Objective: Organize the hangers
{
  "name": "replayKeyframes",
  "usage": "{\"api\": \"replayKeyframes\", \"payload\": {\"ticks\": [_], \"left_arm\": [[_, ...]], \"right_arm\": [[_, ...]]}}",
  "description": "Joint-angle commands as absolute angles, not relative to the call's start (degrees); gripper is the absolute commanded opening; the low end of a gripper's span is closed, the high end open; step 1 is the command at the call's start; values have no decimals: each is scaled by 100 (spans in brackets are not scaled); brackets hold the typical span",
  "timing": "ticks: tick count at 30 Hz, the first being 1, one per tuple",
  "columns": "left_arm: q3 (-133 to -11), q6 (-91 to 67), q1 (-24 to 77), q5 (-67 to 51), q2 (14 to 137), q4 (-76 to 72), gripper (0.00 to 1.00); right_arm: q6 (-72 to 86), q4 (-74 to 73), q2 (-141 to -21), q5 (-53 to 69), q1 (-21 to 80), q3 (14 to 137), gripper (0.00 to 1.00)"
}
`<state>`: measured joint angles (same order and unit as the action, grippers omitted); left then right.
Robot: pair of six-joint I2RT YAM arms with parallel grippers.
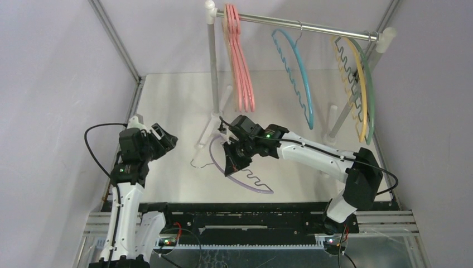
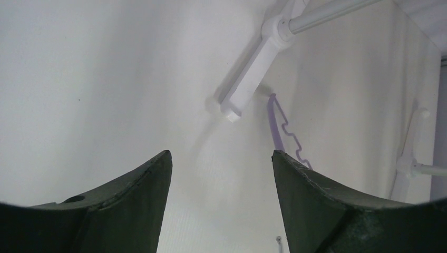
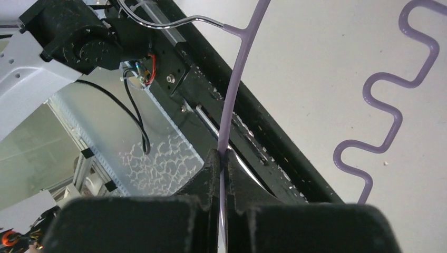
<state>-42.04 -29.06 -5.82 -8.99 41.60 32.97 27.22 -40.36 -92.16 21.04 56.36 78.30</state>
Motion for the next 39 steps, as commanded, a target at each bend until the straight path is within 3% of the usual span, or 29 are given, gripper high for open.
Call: {"api": "replayKeyframes", "payload": {"ticks": [1,12,19,26,33,39], "left_arm": [[-3857,-2961,-634,-1121,3917,3108,74],[-3746,-2896,-641,-1304,3992,2996,74],[-3747,-2856,-639,-1417,4092,2932,74],[-3886,-2893,-645,-1472,4207,2820,74],[-3940,-2987,-633,-1599,4320,2651,73],[-3765,-3050,-637,-2055,4218,2467,72]], "right_arm": [[2950,-3889,-8857,2334,5682,7714,0],[2913,-4060,-8745,2319,6552,7434,0],[2968,-4726,-8297,1951,6844,8120,0],[3176,-5350,-7417,1436,6806,8574,0],[3584,-5443,-6346,1098,6535,8222,0],[3651,-5261,-6134,943,6193,8032,0]]}}
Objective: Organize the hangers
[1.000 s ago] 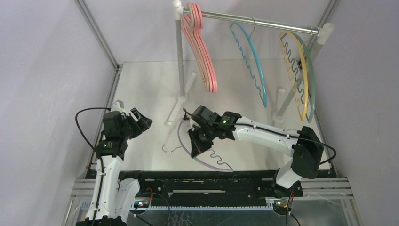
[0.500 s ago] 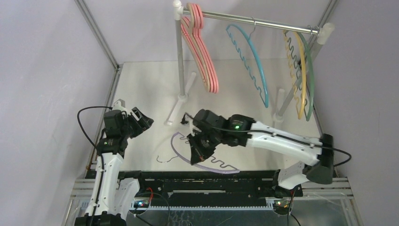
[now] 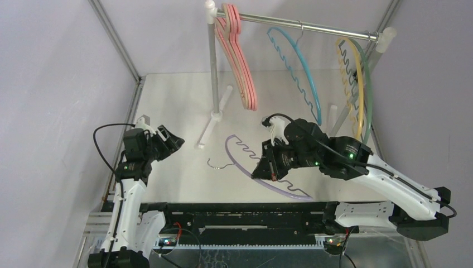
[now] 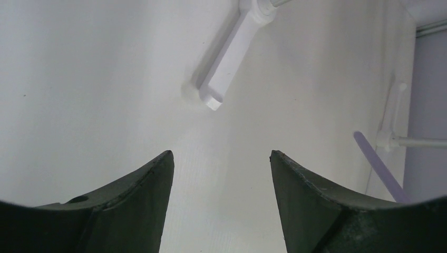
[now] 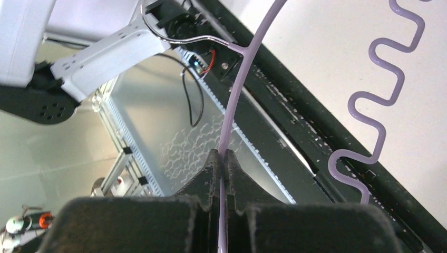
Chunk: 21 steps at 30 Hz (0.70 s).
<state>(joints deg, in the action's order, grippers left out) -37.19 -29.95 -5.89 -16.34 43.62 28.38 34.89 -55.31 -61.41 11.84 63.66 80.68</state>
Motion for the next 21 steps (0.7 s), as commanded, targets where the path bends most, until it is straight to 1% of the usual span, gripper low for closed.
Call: {"api": "replayKeyframes", "payload": {"ticks": [1,5,8,10,11,14,17,21], "left_arm": [[-3715,-3062,-633,-2115,4156,2453,72],[-3476,-3186,-636,-2412,3917,2341,72],[-3150,-3866,-554,-3076,3669,1757,71],[-2904,-4339,-308,-3326,3539,1308,71],[-2789,-4506,-108,-3290,3480,1159,73],[-2354,-5085,584,-3101,3195,359,82],[-2044,-5512,989,-3010,3104,-659,84],[-2306,-5230,1587,-2616,3252,-781,85]], "right_arm": [[3661,-5224,-6106,940,6133,8057,0],[3640,-5200,-6021,1080,5821,8136,0],[3622,-5195,-6020,1076,5673,8103,0],[3648,-5097,-6044,1080,5629,8058,0],[3655,-5025,-6057,1069,5617,8045,0],[3678,-4853,-6128,1030,5593,8033,0],[3708,-4724,-6205,1060,5525,8069,0],[3752,-4550,-6334,1241,5408,8196,0]]}}
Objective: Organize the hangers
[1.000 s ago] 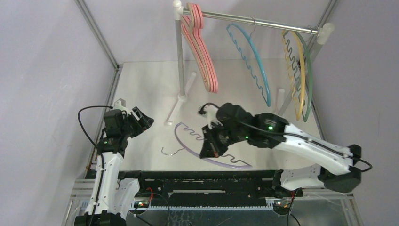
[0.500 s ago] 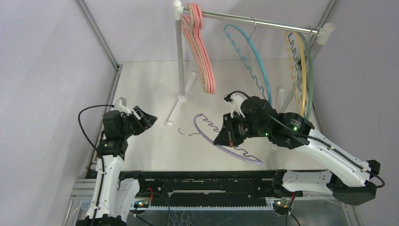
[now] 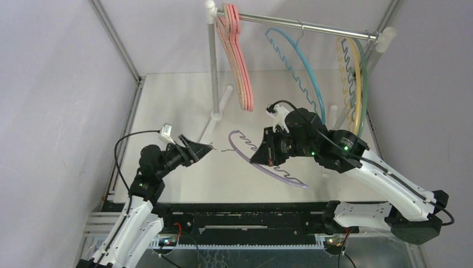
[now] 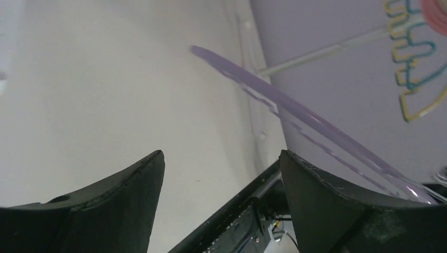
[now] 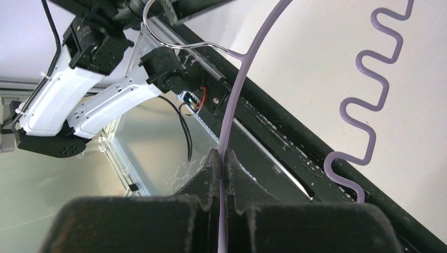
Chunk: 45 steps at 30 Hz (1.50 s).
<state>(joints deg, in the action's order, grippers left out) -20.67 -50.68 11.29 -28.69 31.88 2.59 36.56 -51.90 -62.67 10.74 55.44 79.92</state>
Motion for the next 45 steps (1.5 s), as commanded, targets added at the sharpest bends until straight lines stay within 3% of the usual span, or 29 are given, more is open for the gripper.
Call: {"api": "replayKeyframes", "payload": {"ticks": [1,12,19,28,38,45], "left_arm": [[-2344,-5226,1644,-2521,3316,-801,85],[-2739,-5114,1707,-2458,4097,-1232,85],[-2524,-3903,1797,-2430,3986,-902,86],[-2771,-5233,1790,-2613,4543,-1361,85],[-3116,-1844,1788,-3025,4166,-522,89],[-2747,-1773,1787,-3404,4249,-638,88]], "right_arm": [[3746,-4535,-6380,1305,5390,8233,0],[3785,-4454,-6376,1514,5383,8377,0],[3773,-4400,-6345,1486,5346,8455,0],[3732,-4387,-6346,1561,5291,8447,0],[3739,-4307,-6378,1740,5142,8509,0],[3726,-4393,-6364,1791,5034,8552,0]]}}
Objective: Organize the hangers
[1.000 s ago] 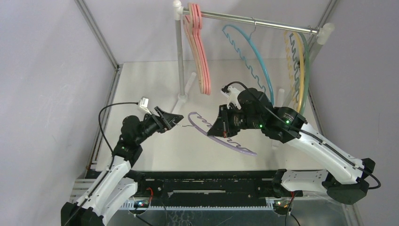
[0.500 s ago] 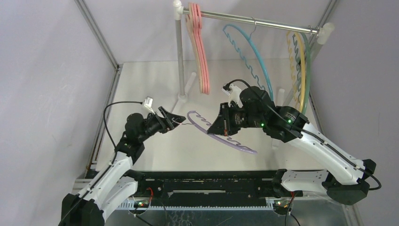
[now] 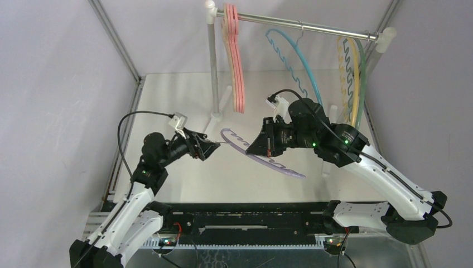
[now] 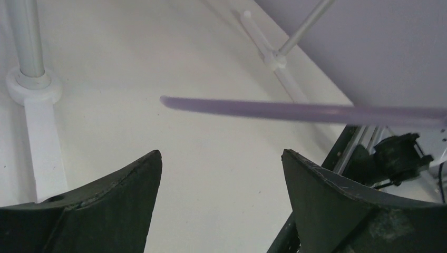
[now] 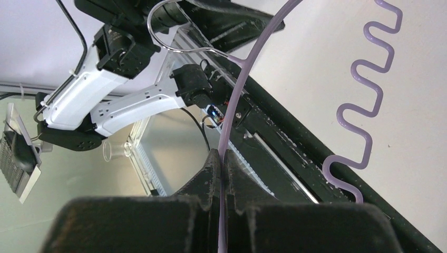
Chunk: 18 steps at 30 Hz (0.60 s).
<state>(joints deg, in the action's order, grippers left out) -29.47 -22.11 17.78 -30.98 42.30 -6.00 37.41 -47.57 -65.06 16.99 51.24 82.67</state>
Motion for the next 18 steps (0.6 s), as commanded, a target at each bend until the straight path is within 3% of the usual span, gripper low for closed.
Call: {"api": "replayKeyframes", "payload": {"ticks": [1,7,18], "left_arm": [[-2745,-1784,1789,-3437,4240,-639,88],[-2728,-1526,1799,-3237,4176,-568,88],[-2354,-460,1904,-3040,4058,-1957,90]], "right_arm": [[3726,-4390,-6363,1800,5024,8547,0],[3789,-4293,-6371,1947,5001,8507,0],[3983,-4086,-6463,2325,4992,8521,0]]}}
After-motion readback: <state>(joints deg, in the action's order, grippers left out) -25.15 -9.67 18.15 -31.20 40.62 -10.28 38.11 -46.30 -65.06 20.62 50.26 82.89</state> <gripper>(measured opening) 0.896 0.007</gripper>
